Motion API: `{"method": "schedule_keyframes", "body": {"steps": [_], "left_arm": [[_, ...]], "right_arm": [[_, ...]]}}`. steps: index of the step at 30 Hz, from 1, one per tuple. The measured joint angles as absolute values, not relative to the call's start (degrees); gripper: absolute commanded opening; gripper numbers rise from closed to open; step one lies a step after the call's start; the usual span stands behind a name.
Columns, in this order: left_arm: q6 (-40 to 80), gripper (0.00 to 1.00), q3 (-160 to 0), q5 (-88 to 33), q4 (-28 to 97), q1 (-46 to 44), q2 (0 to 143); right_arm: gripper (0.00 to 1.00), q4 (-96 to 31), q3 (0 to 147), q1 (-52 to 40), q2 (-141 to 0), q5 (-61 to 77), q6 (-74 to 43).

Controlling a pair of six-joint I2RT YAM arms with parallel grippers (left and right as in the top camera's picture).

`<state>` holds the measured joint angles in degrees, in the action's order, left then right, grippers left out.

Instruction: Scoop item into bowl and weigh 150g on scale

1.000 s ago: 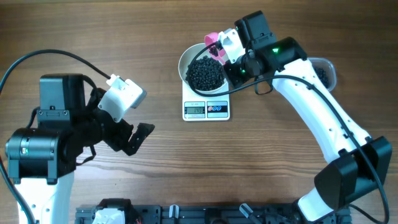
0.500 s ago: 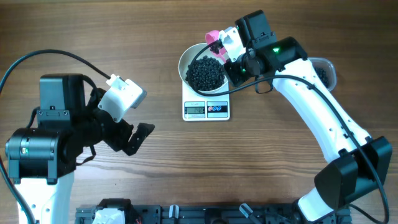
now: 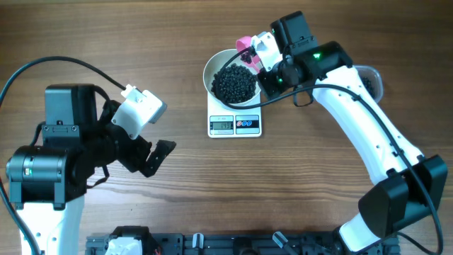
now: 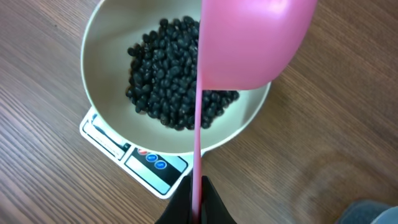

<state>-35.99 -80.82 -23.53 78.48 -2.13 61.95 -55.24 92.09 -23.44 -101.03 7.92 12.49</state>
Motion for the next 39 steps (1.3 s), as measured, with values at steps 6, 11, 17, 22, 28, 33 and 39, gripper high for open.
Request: {"method": "schedule_keyframes", "body": {"steps": [6,11,17,22,28,33,39], "left_arm": [[-36.0,1.0,-80.8,-23.5,78.5,-2.1,62.0],[-36.0,1.0,-80.8,-23.5,78.5,-2.1,62.0],[-36.0,1.0,-80.8,-23.5,78.5,-2.1,62.0],[-36.0,1.0,-80.8,-23.5,78.5,-2.1,62.0],[-36.0,1.0,-80.8,-23.5,78.5,-2.1,62.0],[-36.0,1.0,-80.8,-23.5,78.5,-2.1,62.0],[-36.0,1.0,-80.8,-23.5,78.5,-2.1,62.0]], "right_arm": [[0.04,-55.2,92.1,-23.3,-101.0,8.5,13.4],[0.04,-55.2,92.1,-23.2,-101.0,9.0,14.4],[0.04,-54.9,92.1,-22.9,-101.0,10.1,14.3],[0.04,-52.6,92.1,-22.9,-101.0,10.6,14.2],[0.04,-52.4,92.1,-22.8,-101.0,11.9,13.1],[0.04,-52.4,92.1,-22.8,-101.0,13.2,12.7],[0.04,-52.6,92.1,-22.7,-101.0,16.7,11.6]]}}
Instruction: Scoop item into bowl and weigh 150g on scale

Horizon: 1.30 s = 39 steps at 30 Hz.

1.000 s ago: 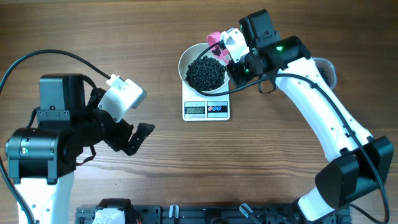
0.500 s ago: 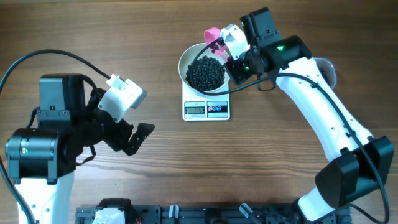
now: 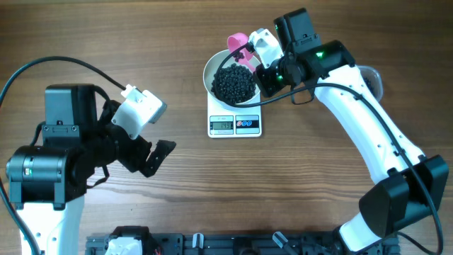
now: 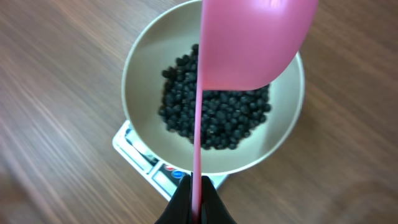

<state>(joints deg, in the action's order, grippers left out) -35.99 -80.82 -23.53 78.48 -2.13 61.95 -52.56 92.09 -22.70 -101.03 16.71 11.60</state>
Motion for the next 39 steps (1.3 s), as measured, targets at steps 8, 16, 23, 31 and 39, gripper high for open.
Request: {"method": "schedule_keyframes", "body": {"steps": [8,16,23,31,39], "left_arm": [[-36.0,1.0,-80.8,-23.5,78.5,-2.1,62.0],[-36.0,1.0,-80.8,-23.5,78.5,-2.1,62.0],[-36.0,1.0,-80.8,-23.5,78.5,-2.1,62.0],[-36.0,1.0,-80.8,-23.5,78.5,-2.1,62.0],[-36.0,1.0,-80.8,-23.5,78.5,-2.1,62.0]], "right_arm": [[0.04,-52.4,92.1,-20.2,-101.0,28.0,4.2],[0.04,-47.5,92.1,-16.8,-101.0,37.3,-5.9],[0.04,-44.2,92.1,-16.7,-101.0,39.5,-12.2],[0.04,-42.9,92.1,-16.7,-101.0,39.9,-16.1],[0.04,-42.0,92.1,-16.7,-101.0,40.1,-17.8]]}}
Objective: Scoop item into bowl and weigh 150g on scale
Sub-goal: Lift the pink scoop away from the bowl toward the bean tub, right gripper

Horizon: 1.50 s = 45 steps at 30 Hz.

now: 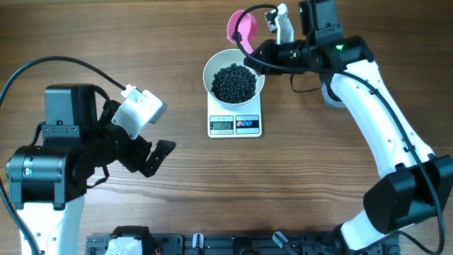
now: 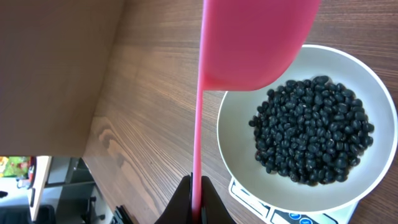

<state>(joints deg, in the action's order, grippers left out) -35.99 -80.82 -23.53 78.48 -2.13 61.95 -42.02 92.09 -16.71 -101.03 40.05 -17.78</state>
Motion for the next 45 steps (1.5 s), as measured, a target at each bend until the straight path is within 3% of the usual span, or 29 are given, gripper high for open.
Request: {"method": "schedule_keyframes", "body": {"steps": [16,26,45], "left_arm": [[-36.0,1.0,-80.8,-23.5,78.5,-2.1,62.0],[-36.0,1.0,-80.8,-23.5,78.5,-2.1,62.0],[-36.0,1.0,-80.8,-23.5,78.5,-2.1,62.0]], "right_arm": [[0.04,-41.0,92.1,-16.2,-101.0,39.6,-18.0],[0.04,-41.3,92.1,-8.4,-101.0,37.9,-17.5],[0.04,-61.5,92.2,6.3,-101.0,32.7,-0.7]]}}
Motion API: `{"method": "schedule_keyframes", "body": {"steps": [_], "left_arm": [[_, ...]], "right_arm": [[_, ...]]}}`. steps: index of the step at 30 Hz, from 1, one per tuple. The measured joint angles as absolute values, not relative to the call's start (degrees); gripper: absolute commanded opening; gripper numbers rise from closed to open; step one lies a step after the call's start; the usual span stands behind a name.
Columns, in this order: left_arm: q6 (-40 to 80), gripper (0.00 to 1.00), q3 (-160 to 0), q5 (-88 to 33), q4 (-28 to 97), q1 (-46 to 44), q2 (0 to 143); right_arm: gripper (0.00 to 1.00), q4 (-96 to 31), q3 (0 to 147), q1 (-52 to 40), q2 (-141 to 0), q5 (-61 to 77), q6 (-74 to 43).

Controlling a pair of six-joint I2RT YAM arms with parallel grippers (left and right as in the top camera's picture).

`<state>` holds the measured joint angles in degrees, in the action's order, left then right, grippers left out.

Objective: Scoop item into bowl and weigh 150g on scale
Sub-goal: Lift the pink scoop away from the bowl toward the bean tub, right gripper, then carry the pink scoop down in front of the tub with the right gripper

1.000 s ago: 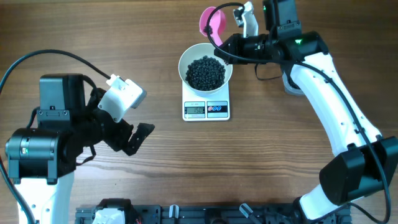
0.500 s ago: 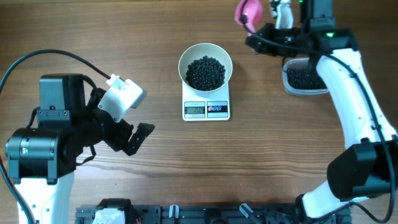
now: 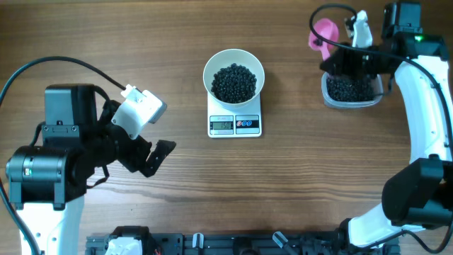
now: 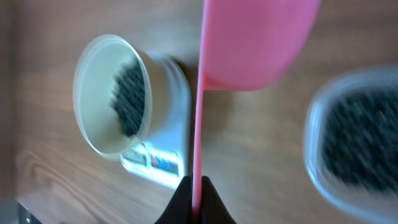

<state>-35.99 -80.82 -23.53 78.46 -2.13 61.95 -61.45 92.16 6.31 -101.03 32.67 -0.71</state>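
Note:
A white bowl holding black beans stands on the small white scale at the table's middle back; the same bowl shows blurred in the right wrist view. My right gripper is shut on the handle of a pink scoop, whose cup hangs at the back right, just left of a clear tub of beans. That tub is blurred at the right of the wrist view. My left gripper hangs open at the front left, holding nothing.
The scale's display is lit but too small to read. A black cable loops over the table at the left. A dark rack runs along the front edge.
My right gripper has moved right with the pink scoop, from just behind the bowl to beside the clear tub of beans. The left arm has not moved.
My right gripper first held the pink scoop at the bowl's right rim, then over the bowl's back rim. Later the scoop was off the bowl, behind it. Now it hangs by the bean tub at the right. The left arm stayed still throughout.

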Motion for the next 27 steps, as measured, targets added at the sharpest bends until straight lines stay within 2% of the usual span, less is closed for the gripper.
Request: {"method": "schedule_keyframes", "body": {"steps": [6,19,27], "left_arm": [[-36.0,1.0,-80.8,-23.5,78.5,-2.1,62.0],[-36.0,1.0,-80.8,-23.5,78.5,-2.1,62.0],[-36.0,1.0,-80.8,-23.5,78.5,-2.1,62.0]], "right_arm": [[0.04,-66.5,92.2,7.9,-101.0,25.3,3.9],[0.04,-73.9,92.2,7.9,-101.0,-2.2,10.7],[0.04,-75.4,92.2,7.9,-101.0,-8.5,11.3]]}}
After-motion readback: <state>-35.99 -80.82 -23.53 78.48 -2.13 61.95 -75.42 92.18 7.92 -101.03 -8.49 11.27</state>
